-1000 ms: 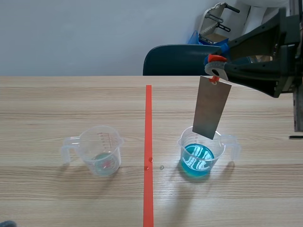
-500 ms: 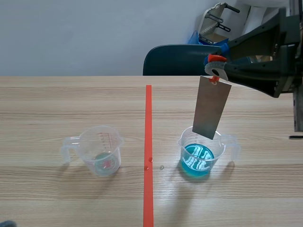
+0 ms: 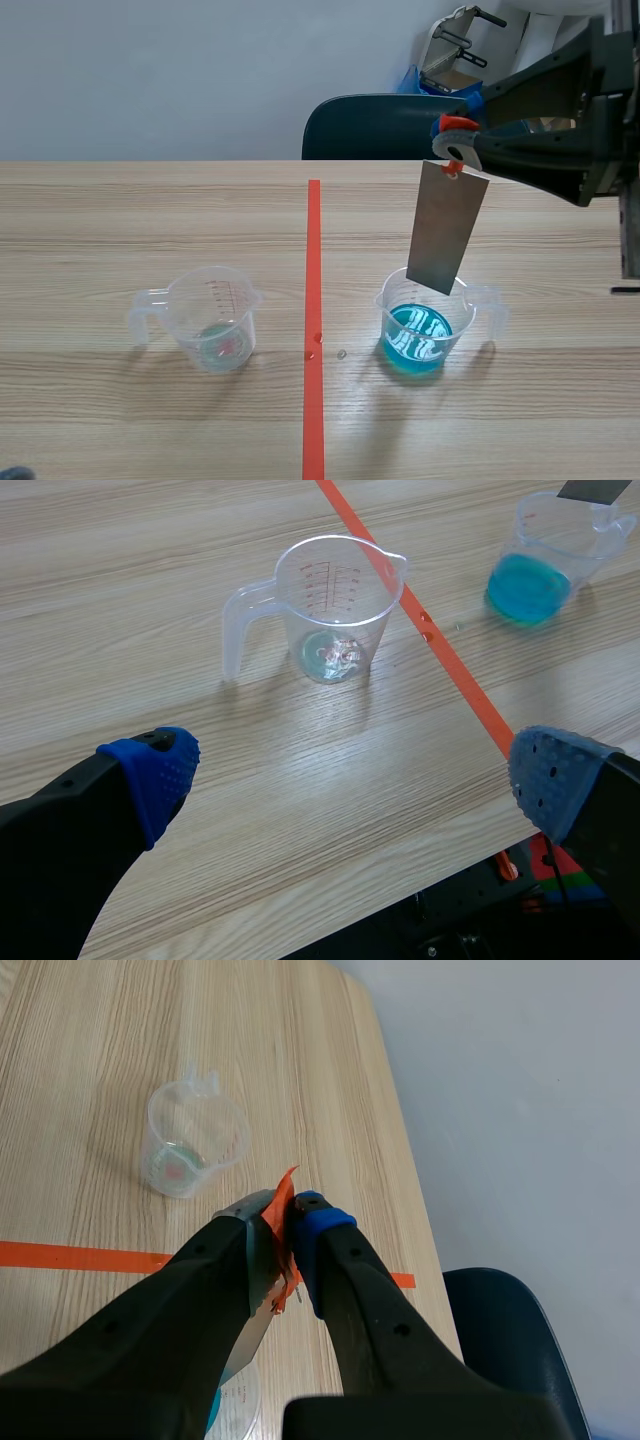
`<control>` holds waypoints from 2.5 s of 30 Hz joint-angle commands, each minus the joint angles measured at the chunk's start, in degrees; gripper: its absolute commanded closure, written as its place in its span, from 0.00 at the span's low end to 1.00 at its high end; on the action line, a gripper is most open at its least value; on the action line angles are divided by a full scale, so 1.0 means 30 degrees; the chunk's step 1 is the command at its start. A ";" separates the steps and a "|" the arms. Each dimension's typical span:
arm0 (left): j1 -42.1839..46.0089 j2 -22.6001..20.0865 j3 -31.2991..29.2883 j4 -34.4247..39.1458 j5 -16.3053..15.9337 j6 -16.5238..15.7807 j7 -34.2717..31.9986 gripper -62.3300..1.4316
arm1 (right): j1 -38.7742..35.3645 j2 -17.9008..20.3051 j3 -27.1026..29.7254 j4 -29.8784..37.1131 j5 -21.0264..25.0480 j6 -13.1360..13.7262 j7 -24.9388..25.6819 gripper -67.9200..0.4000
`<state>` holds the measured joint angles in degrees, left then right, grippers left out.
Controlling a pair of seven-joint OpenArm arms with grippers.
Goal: Do the redox reaction experiment
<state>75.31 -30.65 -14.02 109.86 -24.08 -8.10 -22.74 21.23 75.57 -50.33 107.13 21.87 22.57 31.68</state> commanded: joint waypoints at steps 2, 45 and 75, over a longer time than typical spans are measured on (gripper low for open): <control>0.0044 0.0051 -0.0087 0.0153 -0.0102 -0.0051 -0.0270 0.00 | 0.0219 0.0080 0.0095 0.0255 0.0204 -0.0066 0.0299 0.98; 0.0044 0.0051 -0.0073 0.0153 -0.0109 -0.0066 -0.0277 0.00 | 0.0219 0.0029 0.0095 0.0255 0.0204 -0.0066 0.0306 0.98; -1.7231 0.0058 0.8881 -0.5486 -0.0044 -0.1661 0.3606 0.16 | 0.0219 0.0029 0.0095 0.0255 0.0204 -0.0066 0.0437 0.98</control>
<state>23.81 -30.63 12.58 92.60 -24.01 -12.97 -10.92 21.23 75.57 -50.33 107.13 21.89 22.59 31.94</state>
